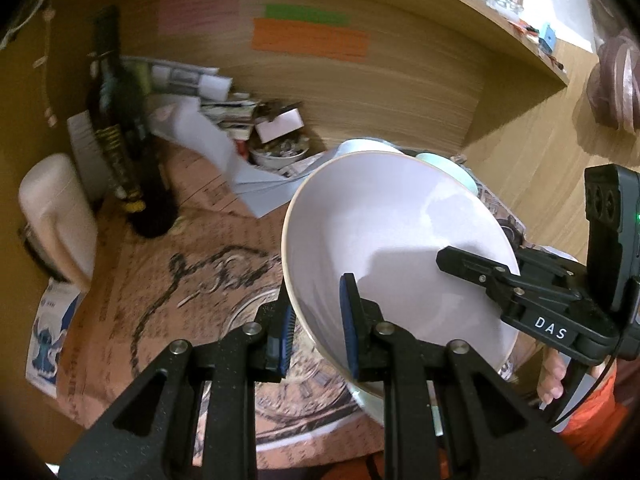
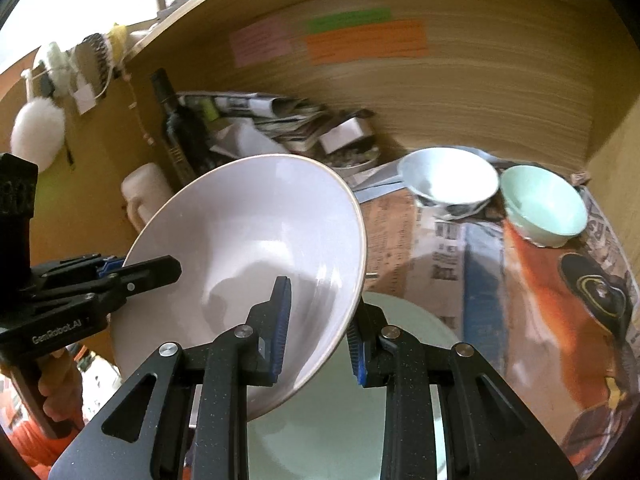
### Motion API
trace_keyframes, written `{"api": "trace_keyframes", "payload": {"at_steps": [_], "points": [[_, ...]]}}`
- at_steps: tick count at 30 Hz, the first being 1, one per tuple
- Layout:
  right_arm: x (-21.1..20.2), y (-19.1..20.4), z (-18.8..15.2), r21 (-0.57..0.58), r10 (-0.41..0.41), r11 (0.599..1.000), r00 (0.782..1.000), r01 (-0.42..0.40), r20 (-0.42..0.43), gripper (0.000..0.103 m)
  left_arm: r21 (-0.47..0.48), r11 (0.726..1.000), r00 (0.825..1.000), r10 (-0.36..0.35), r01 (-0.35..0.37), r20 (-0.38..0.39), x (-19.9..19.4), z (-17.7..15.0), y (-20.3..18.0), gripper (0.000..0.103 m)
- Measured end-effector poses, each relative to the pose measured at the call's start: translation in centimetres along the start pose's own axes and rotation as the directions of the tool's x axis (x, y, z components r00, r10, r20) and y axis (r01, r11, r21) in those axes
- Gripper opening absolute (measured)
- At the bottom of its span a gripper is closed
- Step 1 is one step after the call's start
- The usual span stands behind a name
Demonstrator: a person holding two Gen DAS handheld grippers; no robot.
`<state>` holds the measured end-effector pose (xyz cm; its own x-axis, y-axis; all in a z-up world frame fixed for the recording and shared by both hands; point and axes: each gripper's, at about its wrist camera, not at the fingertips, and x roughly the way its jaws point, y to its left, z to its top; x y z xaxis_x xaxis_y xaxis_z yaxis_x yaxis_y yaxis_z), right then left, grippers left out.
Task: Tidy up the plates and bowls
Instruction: 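Lift the pale mauve bowl with both tools and carry it over the plate stack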
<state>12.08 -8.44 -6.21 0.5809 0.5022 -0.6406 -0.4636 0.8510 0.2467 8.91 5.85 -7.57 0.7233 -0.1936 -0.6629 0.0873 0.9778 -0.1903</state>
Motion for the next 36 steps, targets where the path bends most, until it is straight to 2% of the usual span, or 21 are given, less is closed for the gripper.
{"api": "trace_keyframes", "payload": {"at_steps": [8,21,28,36], "points": [[1.8,2.8,-0.8,-0.044,0.04,0.998,0.998,-0.042,-0.051,0.024,-0.059,0.997,0.999,0.04,-0.04,-0.011,-1.3,-2.2,2.9,0.021],[5.9,6.1,-1.4,-0.106,0.061,0.991,0.986,-0.078,-0.155,0.024,-0.138,0.986,0.995,0.091,-0.094,-0.032,-1.8,-4.7,7.2,0.021],[8.3,7.0,-1.0,-0.145,0.053,0.986,0.975,-0.085,-0.215,0.024,-0.175,0.977,0.992,0.111,-0.119,-0.051,-1.1,-5.4,9.3,0.021],[10.5,6.8,-0.4,-0.147,0.038,0.986,0.967,-0.078,-0.254,0.024,-0.175,0.976,0.99,0.114,-0.126,-0.077,0.4,-5.5,10.2,0.021]]}}
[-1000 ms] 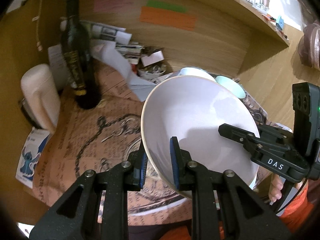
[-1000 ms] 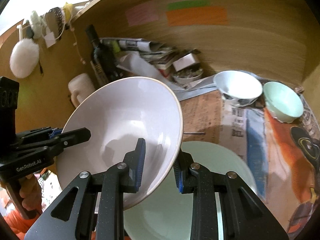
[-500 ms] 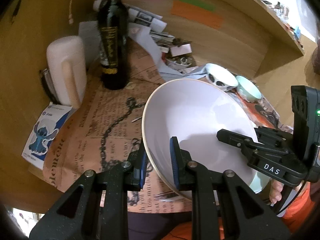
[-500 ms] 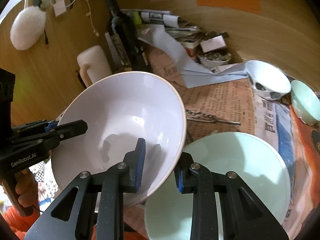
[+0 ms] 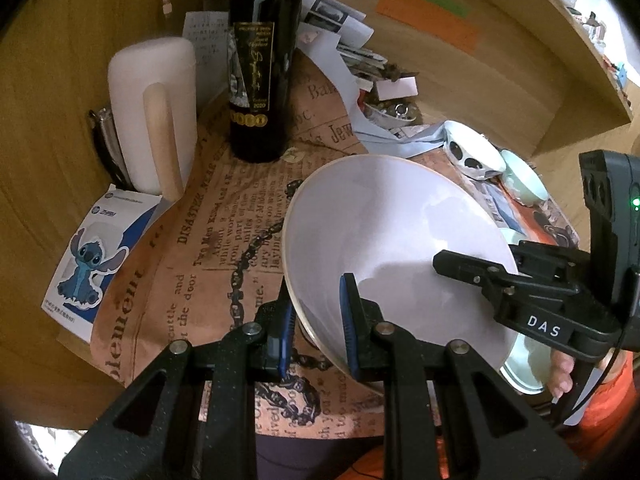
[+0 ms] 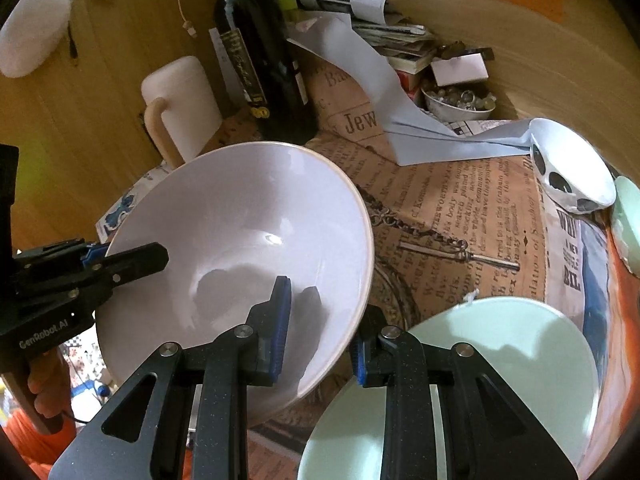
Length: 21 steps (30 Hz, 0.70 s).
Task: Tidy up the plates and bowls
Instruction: 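Lift the pale mauve bowl with both tools and carry it over the plate stack, then lower the mauve bowl onto the mint green plate and open both tools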
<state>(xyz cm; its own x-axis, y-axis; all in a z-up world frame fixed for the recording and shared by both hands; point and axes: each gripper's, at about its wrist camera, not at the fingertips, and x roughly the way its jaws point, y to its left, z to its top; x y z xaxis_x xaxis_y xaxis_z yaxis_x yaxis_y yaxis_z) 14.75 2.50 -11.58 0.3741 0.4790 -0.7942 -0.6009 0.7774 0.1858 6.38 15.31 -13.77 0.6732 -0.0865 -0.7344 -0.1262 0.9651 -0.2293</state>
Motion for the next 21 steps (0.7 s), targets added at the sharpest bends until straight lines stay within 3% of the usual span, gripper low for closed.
{"api": "trace_keyframes", "payload": {"at_steps": [8,17,21], "points": [[1.9,-0.6,-0.3,-0.018,-0.012,1.0,0.999,0.012,-0.05,0.024,-0.003,1.0,0.999,0.007,-0.007,-0.036,2.4,-0.3,0.5,0.021],[1.9,-0.3,-0.4,-0.062,-0.019,0.998,0.998,0.015,-0.067,0.026,0.024,1.0,1.0,0.011,-0.01,-0.027,2.5,-0.2,0.4,0.021],[0.5,-0.8,-0.3,-0.062,-0.011,0.998,1.0,0.011,0.004,0.031,0.041,0.998,0.999,0.037,-0.036,-0.025,2.3,-0.1,0.0,0.022]]}}
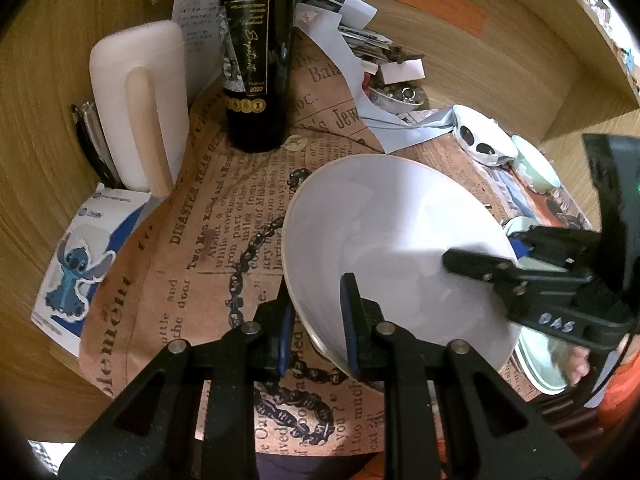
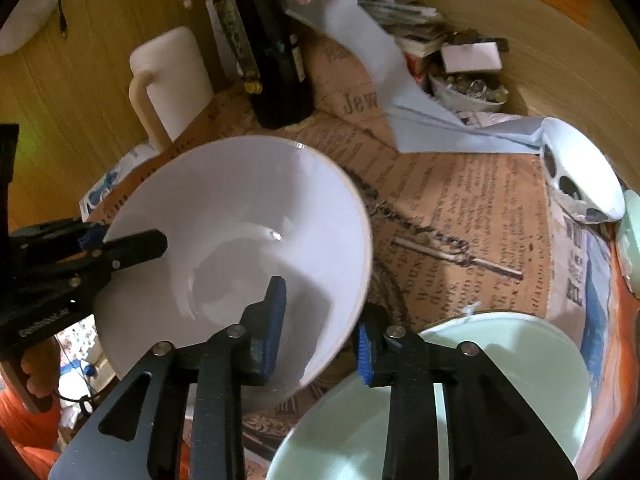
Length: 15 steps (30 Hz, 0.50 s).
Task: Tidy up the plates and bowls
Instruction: 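Lower the mauve bowl onto the mint green plate and open both tools, then move both tools to the white bowl rim and close them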
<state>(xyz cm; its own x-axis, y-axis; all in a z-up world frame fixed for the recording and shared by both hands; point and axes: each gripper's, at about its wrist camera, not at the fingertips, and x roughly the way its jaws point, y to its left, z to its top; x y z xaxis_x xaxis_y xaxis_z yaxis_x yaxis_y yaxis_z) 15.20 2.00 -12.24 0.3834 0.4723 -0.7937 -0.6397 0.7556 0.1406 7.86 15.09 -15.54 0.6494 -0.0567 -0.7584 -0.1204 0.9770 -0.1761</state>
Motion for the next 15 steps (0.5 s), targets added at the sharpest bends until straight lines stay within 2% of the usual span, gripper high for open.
{"api": "trace_keyframes", "payload": {"at_steps": [2,4,7,11,15], "points": [[-1.1,-0.4,0.1,-0.003,-0.009,1.0,0.999,0.009,0.035,0.041,0.018,0.999,0.999,0.031,-0.032,0.016,-0.5,0.3,-0.3,0.022],[-2.9,-1.2,0.0,0.004,-0.026,1.0,0.995,0.025,0.093,0.049,0.028,0.998,0.998,0.049,-0.051,0.043,-1.5,0.7,-0.6,0.029],[-5.0,-2.5,-0.2,0.025,-0.043,0.999,0.987,0.039,0.154,0.052,0.028,0.997,0.992,0.065,-0.068,0.109,-3.2,1.5,-1.1,0.05],[-8.0,-5.0,-0.2,0.073,-0.087,0.995,0.968,0.072,0.234,0.06,0.049,0.996,0.982,0.06,-0.069,0.178,-5.0,2.9,-2.6,0.058],[-10.5,-7.8,-0.3,0.135,-0.148,0.984,0.945,0.113,0.292,0.06,0.083,0.995,0.973,0.029,-0.049,0.23,-5.9,4.6,-4.9,0.073]]}}
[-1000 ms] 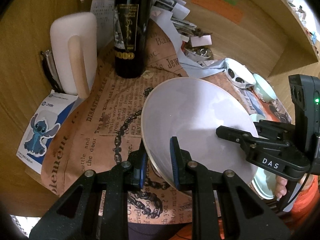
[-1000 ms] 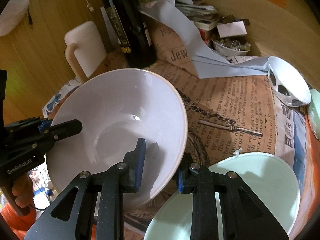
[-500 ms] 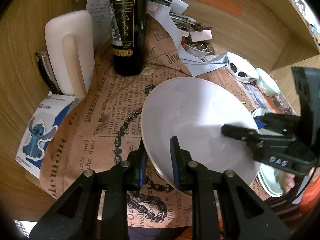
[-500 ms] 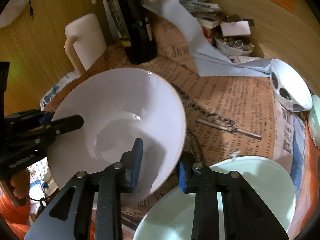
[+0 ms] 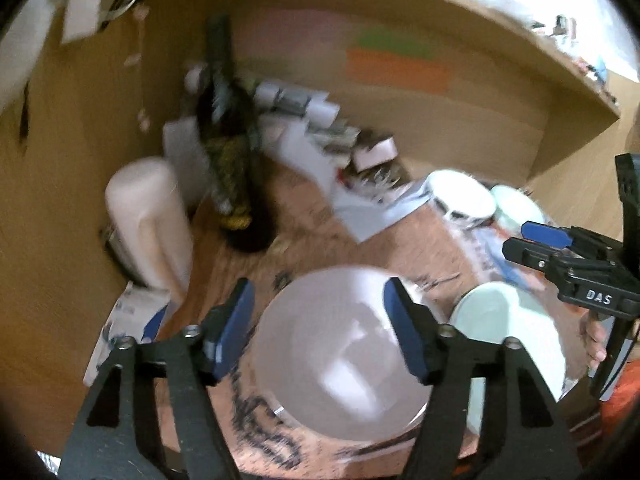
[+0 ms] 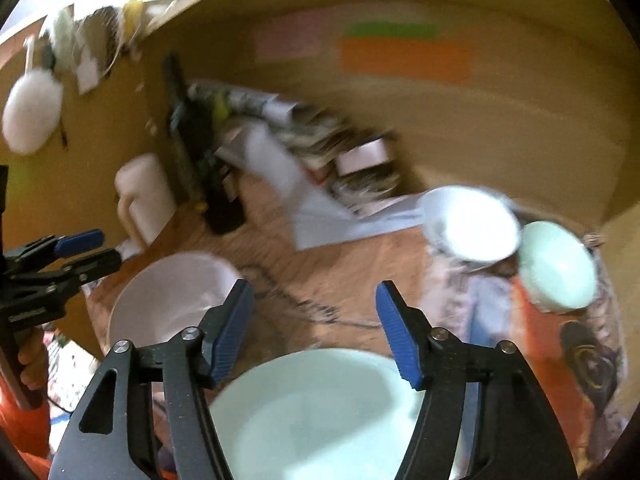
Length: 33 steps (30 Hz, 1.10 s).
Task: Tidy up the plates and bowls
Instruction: 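Move both tools to the white bowl rim and close them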
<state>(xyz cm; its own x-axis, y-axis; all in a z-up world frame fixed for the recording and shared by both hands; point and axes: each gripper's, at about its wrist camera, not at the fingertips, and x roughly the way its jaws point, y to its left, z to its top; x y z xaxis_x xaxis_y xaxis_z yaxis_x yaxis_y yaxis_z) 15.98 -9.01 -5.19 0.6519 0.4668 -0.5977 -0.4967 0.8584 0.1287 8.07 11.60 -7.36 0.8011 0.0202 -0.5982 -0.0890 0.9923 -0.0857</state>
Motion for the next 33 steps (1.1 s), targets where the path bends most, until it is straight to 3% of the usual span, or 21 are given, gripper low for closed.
{"api": "trace_keyframes", "payload": {"at_steps": [4,6,10,17,24,33], "points": [[-1.2,-3.2,0.7,0.056,-0.039,0.998,0.998,0.037,0.039,0.06,0.047,0.999,0.998,-0.006,0.003,0.057,0.6,2.0,-3.1,0.09],[-1.6,-4.9,0.8,0.081,-0.057,0.995,0.997,0.053,0.048,0.061,0.073,0.997,0.998,-0.018,0.013,0.059,1.5,2.9,-4.7,0.092],[-1.7,-7.5,1.1,0.111,-0.096,0.99,0.994,0.089,0.06,0.065,0.102,0.991,0.996,-0.083,0.082,0.011,4.1,4.8,-7.8,0.092],[0.1,-11.3,1.9,0.166,-0.112,0.981,0.992,0.102,0.055,0.066,0.113,0.986,0.989,-0.115,0.125,-0.098,9.7,8.0,-12.5,0.092],[3.7,-13.2,2.3,0.189,-0.106,0.977,0.994,0.101,0.016,0.066,0.17,0.98,0.981,-0.074,0.105,-0.178,15.0,10.2,-16.3,0.092],[7.6,-15.3,1.5,0.239,-0.076,0.967,0.995,0.088,-0.057,0.066,0.151,0.984,0.958,-0.045,0.091,-0.283,21.9,11.2,-17.2,0.092]]}}
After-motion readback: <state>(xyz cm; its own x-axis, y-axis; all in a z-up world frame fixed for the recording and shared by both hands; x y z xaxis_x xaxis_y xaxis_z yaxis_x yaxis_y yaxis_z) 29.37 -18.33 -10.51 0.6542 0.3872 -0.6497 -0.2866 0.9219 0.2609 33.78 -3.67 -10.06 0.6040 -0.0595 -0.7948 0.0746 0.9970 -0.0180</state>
